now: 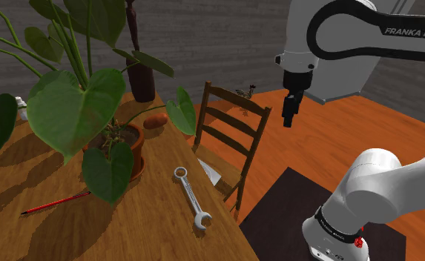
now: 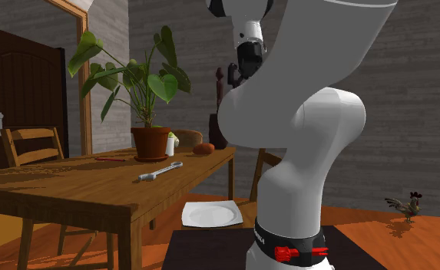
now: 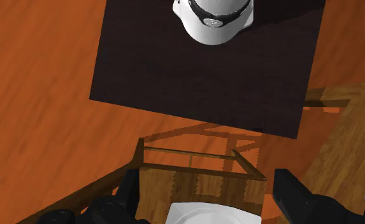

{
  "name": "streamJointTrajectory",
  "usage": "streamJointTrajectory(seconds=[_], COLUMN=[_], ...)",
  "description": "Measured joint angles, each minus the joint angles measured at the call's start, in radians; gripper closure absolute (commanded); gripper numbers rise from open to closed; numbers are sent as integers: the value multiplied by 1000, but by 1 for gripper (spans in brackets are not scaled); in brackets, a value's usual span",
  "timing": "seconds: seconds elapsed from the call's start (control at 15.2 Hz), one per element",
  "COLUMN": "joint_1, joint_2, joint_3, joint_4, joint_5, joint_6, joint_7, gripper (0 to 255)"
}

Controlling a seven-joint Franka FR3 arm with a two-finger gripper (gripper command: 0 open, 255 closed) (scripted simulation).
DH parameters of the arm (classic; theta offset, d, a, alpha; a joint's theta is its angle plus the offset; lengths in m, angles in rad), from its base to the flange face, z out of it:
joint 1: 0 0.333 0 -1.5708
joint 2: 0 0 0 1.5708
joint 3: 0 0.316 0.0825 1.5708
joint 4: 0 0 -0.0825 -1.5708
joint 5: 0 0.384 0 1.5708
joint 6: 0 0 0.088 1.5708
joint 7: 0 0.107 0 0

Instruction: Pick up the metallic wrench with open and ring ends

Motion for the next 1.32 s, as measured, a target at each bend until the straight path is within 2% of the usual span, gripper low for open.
streamJointTrajectory(seconds=[0.2,0.66,0.99,1.32], joint_1=[3,26,30,19], joint_2=[4,46,140,285], joint_3=[25,175,284,401], joint_4=[-10,-102,-125,-91], joint_5=[24,155,225,260], joint_6=[19,184,334,480], joint_7=[41,277,438,611], gripper=[0,0,0,0])
